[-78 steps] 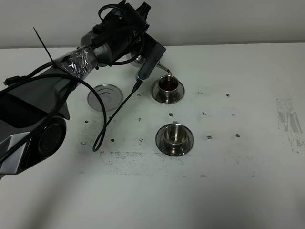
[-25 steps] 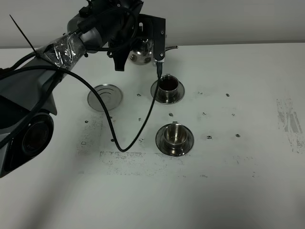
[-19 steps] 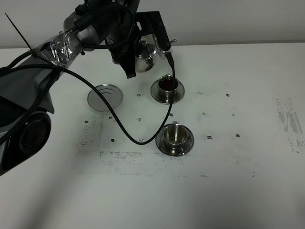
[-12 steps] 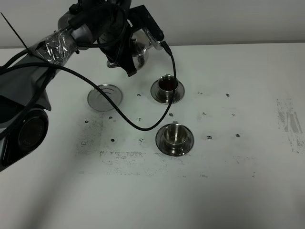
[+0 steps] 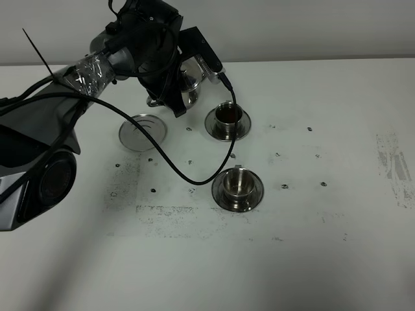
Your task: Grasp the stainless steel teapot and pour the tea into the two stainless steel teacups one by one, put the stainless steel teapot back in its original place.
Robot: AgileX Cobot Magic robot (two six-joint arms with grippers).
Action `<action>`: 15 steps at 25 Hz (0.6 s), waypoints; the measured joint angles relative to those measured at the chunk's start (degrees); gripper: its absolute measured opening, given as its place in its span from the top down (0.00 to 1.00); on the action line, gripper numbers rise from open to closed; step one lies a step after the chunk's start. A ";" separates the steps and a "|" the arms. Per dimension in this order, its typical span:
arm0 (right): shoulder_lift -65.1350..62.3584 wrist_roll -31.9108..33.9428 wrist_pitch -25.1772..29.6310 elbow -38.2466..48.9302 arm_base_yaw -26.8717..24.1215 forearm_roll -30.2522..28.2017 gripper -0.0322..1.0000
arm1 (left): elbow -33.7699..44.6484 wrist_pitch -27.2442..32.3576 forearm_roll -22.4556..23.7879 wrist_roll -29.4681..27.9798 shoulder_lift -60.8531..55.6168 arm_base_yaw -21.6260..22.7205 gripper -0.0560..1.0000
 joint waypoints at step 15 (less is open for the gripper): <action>0.00 0.00 0.00 0.00 0.00 0.00 0.40 | 0.00 0.17 0.00 -0.07 0.86 0.00 0.78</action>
